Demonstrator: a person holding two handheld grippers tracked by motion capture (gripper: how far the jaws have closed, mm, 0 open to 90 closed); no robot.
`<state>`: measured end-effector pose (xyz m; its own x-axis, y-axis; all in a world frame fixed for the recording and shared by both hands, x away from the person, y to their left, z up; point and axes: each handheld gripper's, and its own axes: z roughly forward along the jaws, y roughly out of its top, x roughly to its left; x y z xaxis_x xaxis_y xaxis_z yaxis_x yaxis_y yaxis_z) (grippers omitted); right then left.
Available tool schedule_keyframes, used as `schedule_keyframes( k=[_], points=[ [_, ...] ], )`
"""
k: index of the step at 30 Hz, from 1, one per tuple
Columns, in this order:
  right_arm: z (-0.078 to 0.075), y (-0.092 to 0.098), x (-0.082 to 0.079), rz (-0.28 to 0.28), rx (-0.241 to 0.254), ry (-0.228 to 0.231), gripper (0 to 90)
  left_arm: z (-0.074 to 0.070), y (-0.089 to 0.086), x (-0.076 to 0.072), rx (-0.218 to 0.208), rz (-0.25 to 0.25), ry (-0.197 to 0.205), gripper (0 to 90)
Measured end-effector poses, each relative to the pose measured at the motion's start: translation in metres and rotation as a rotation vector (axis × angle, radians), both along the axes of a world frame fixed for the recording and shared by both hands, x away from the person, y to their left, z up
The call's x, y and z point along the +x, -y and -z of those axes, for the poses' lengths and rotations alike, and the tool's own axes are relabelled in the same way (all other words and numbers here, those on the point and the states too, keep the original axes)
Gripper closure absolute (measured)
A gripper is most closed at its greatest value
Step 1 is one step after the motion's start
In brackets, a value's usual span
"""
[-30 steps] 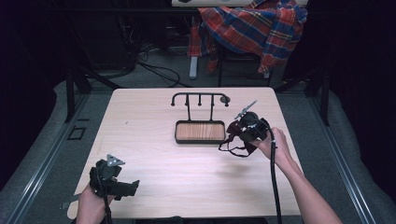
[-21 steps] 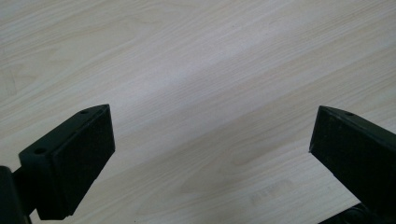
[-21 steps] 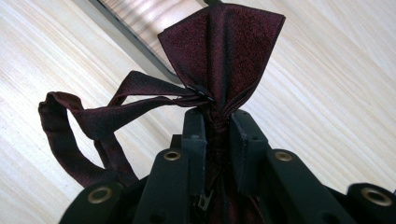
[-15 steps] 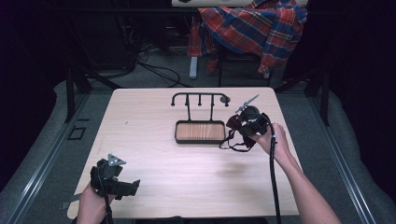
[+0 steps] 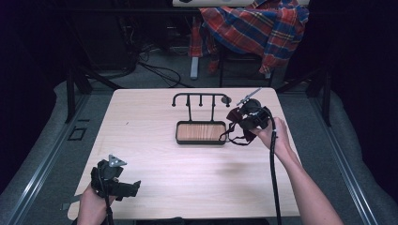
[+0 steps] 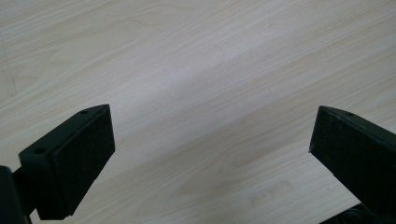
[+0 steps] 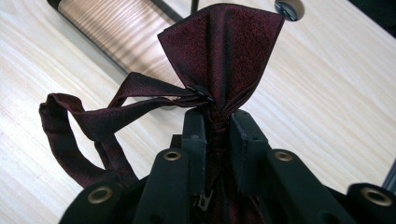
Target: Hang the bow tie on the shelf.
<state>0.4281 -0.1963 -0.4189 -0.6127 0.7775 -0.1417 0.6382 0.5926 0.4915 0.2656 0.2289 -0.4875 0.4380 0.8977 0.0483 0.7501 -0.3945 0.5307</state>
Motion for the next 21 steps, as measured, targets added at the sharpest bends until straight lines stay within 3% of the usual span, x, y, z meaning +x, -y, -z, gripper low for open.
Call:
schedule_keyframes(
  k=[21],
  points=[
    [-0.032,0.0,0.011,0.034,0.043,0.092,77.3,0.0,0.0,0.0,-0.002,0.004,0.001,0.1]
  ],
)
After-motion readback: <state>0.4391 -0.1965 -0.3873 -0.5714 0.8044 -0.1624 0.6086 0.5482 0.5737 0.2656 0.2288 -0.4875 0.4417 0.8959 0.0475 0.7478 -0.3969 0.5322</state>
